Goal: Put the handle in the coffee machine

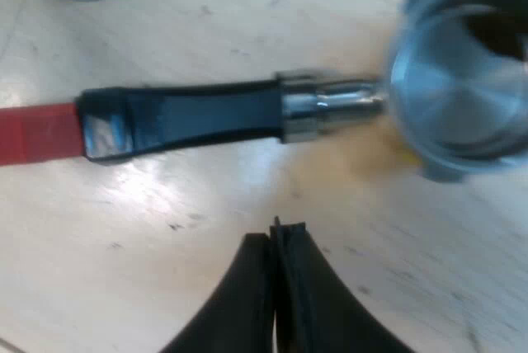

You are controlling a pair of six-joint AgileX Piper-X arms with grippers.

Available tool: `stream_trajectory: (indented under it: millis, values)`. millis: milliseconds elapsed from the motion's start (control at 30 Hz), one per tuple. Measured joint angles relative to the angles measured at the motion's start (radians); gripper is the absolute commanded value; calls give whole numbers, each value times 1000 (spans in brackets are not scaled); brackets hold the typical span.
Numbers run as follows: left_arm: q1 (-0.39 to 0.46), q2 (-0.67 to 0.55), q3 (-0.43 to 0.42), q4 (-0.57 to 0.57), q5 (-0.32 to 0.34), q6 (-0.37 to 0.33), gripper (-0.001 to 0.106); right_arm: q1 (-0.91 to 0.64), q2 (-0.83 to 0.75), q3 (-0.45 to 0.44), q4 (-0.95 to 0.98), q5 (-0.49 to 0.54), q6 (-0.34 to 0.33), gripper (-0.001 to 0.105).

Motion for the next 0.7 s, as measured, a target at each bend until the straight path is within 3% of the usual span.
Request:
stream_trajectory:
  millis: [100, 233, 267, 433, 600, 700]
  values:
    - [0, 0, 0, -15, 69, 0, 82, 0, -50, 0, 35, 33, 0, 5]
    - [0, 0, 0, -42, 96, 1, 82, 0, -103, 0, 58, 58, -10, 33]
    - [0, 0, 0, -49, 103, 1, 82, 0, -110, 0, 59, 59, -10, 46]
    - [-79, 0, 0, -112, 129, 1, 82, -3, -116, 0, 82, 96, -13, 74]
    - [-165, 0, 0, -125, 63, 1, 84, -80, -116, -9, 100, 79, -37, 74]
    - [-175, 0, 0, -132, 36, 1, 88, -133, -116, -27, 104, 51, -100, 74]
